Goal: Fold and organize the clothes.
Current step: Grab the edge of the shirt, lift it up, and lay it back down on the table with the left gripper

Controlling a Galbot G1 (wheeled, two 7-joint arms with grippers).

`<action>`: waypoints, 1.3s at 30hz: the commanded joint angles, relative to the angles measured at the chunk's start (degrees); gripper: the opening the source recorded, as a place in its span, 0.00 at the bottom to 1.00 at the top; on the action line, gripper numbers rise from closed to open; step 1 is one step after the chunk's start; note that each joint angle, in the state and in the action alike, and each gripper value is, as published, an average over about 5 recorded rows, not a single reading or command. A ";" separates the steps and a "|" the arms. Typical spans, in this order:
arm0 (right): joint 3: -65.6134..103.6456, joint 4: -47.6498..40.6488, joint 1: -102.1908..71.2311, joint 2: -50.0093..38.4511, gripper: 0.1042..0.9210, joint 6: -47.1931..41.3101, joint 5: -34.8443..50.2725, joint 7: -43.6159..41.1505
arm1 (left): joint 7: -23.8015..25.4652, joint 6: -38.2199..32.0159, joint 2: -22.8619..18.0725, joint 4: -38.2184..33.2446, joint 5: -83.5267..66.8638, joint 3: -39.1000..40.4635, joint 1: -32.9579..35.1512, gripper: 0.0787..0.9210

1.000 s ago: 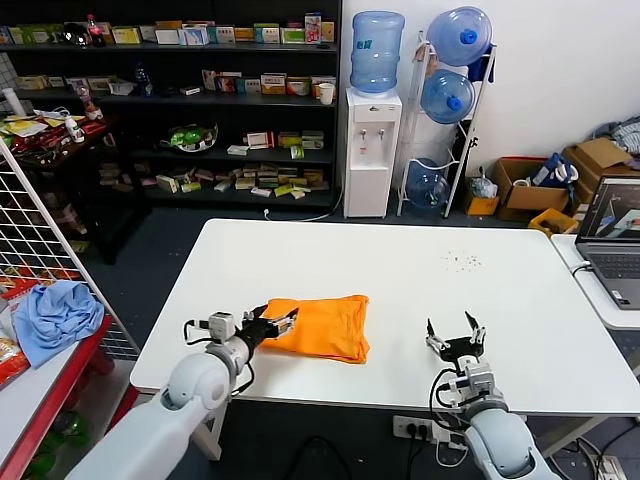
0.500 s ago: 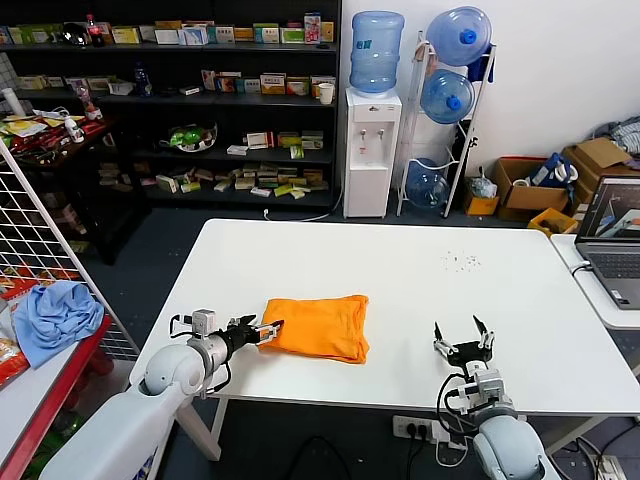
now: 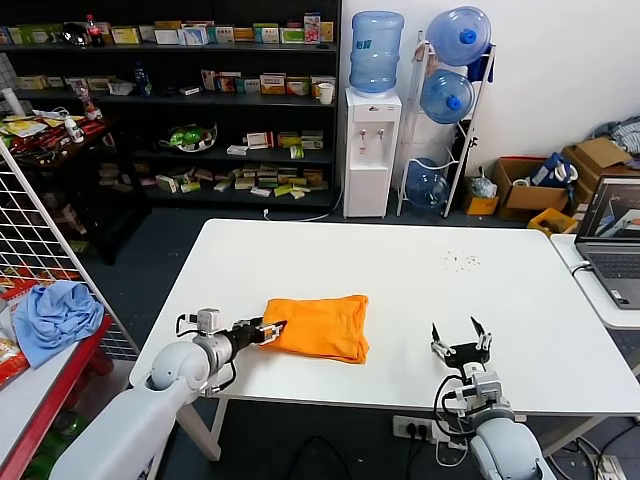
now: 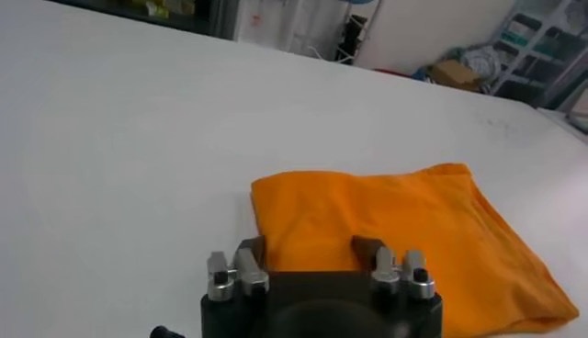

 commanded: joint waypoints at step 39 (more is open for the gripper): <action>-8.91 1.32 5.32 1.19 0.88 -0.90 0.82 0.67 | -4.60 -0.40 29.38 2.47 18.48 -7.26 0.66 0.05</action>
